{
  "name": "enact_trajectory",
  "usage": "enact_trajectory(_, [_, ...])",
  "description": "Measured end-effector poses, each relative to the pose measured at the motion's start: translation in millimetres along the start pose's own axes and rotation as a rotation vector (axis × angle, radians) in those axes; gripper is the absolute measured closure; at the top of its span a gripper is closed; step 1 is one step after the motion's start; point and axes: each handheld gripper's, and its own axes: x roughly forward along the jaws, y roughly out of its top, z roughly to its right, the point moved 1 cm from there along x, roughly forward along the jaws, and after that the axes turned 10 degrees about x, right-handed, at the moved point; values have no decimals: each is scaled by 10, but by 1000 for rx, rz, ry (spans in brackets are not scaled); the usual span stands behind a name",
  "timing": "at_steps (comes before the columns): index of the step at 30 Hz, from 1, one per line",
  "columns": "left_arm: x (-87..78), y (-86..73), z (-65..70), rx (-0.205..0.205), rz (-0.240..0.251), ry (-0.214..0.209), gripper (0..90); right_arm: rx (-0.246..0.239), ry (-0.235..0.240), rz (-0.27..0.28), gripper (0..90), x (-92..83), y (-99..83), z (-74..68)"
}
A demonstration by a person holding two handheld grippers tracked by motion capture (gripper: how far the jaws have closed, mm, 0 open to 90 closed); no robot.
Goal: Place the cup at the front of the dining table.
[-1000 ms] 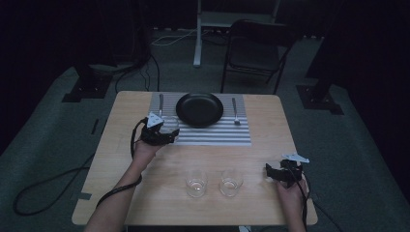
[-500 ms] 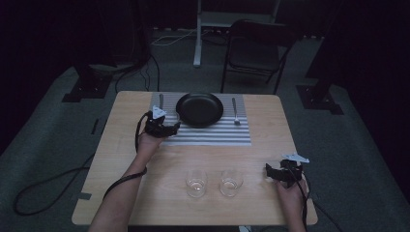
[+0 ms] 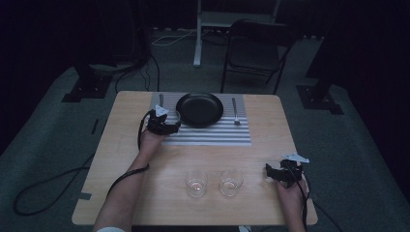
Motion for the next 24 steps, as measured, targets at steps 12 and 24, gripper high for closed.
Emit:
enact_trajectory(12, [66,-81,11,39,0,21,195,-1,0,0,124,0,0,0])
enact_trajectory(24, [19,-113,17,27,-18,15,195,0,0,0,124,0,0,0])
